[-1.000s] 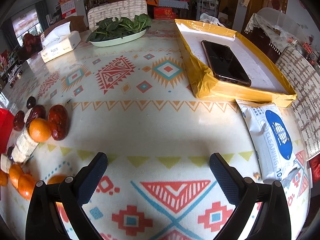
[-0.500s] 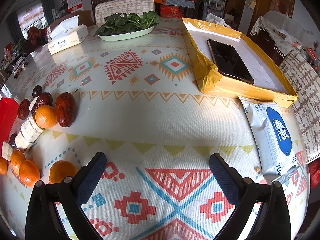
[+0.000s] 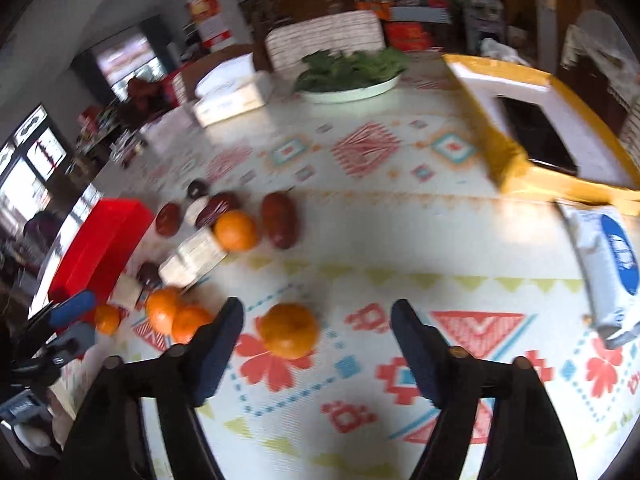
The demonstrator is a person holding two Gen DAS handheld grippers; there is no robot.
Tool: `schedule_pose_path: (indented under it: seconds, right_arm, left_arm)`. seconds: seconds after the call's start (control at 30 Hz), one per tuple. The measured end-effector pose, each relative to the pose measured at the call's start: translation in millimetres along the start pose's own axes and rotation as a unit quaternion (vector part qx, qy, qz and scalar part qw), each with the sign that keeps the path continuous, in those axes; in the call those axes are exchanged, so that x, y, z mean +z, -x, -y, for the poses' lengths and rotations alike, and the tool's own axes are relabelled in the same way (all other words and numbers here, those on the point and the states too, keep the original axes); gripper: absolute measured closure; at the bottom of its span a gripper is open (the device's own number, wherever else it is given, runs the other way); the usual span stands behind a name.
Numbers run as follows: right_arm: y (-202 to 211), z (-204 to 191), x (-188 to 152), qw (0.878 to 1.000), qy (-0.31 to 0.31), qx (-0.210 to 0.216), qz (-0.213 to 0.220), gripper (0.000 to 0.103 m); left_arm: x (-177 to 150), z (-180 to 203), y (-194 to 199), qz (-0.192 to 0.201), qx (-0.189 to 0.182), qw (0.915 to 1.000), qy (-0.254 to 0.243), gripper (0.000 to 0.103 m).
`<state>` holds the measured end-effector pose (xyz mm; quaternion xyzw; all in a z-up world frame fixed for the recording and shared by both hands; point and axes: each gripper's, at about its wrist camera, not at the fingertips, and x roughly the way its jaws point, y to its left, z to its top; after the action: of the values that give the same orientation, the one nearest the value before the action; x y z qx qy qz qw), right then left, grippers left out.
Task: Organize fruits
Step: 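Grasp an orange with the left tool while the right tool grasps another orange, then carry both oranges over the red tray and open both tools to drop them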
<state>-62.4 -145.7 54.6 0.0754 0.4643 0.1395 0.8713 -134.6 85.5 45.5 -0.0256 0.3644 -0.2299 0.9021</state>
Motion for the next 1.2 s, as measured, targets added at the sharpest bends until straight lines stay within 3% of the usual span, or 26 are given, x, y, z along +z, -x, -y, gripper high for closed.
schedule_pose_path:
  seconds: [0.2,0.47,0.97,1.2]
  right_arm:
    - [-19,-18,-6,0.999,0.030,0.003,-0.019,0.049]
    - [-22,-23,-10,0.999,0.044,-0.005,-0.019,0.066]
    - [-17,-24,-16,0.999,0.043,-0.005,-0.017,0.066]
    - [-7,-33,-20,0.999,0.040,-0.003,-0.008,0.067]
  left_arm:
    - [8,9,-31,-0.027,0.000,0.9995,-0.015,0.066]
    - [11,6,-53,-0.046,0.007,0.9988,-0.013,0.068]
    - [4,3,-54,-0.055,0.011,0.9984,-0.007,0.068]
    - [5,-13,-23,-0.009,0.004,0.9992,0.038,0.069]
